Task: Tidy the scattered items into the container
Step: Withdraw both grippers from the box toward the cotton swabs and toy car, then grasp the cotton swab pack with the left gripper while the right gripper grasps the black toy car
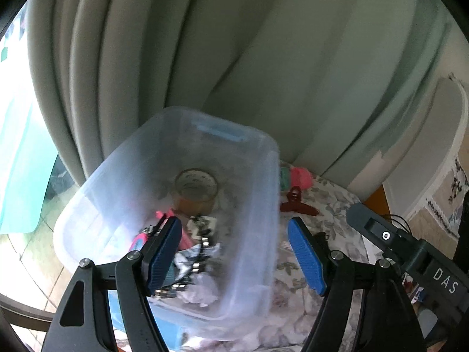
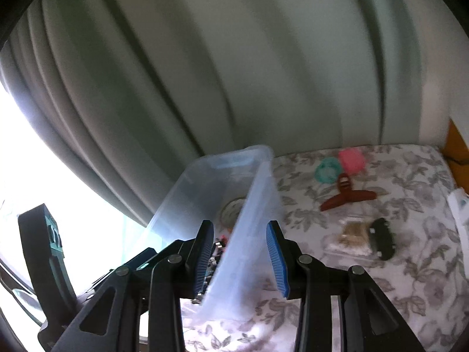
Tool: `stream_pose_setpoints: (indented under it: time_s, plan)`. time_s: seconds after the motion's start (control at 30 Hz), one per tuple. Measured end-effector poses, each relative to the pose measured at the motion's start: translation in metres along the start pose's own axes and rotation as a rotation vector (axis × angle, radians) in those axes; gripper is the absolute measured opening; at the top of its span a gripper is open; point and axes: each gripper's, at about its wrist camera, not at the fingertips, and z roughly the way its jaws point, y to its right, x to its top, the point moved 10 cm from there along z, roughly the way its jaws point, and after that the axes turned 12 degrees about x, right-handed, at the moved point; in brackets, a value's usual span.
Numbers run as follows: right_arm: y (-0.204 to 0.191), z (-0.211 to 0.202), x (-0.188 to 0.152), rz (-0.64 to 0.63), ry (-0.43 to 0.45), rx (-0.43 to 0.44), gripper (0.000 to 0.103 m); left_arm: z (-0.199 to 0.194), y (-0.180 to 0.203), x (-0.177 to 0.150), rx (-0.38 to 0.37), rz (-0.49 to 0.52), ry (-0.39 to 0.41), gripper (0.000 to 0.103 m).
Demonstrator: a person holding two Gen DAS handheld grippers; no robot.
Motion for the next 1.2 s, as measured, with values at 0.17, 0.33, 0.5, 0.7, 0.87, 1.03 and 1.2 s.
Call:
stream_pose_setpoints:
  time_s: [0.17,0.33,0.5,0.7,0.87,1.03,1.2]
  plan:
    - [0.035,-0.028,0.002,0.065,0.043,-0.019,0.052,-0.008,0.043,-0.005,-0.008,0.071,0.020,0.076]
    - [0.070,-0.044,-0.003,0.128,0.065,-0.046,0.053,-0.009,0.079,-0.017,-0.020,0.133,0.002,0.076]
    - [0.104,-0.060,-0.009,0.192,0.086,-0.074,0.053,-0.002,0.106,-0.031,-0.021,0.183,-0.024,0.076]
    - [0.146,-0.079,-0.016,0.269,0.111,-0.107,0.053,0.011,0.131,-0.046,-0.039,0.217,-0.052,0.076]
    - [0.170,-0.080,-0.024,0.302,0.103,-0.138,0.053,0.027,0.146,-0.057,-0.048,0.245,-0.080,0.076]
    - [0.190,-0.072,-0.036,0.318,0.065,-0.161,0.053,0.050,0.152,-0.070,-0.041,0.255,-0.124,0.076]
    - [0.208,-0.057,-0.053,0.336,0.012,-0.181,0.053,0.073,0.152,-0.082,-0.024,0.270,-0.157,0.076]
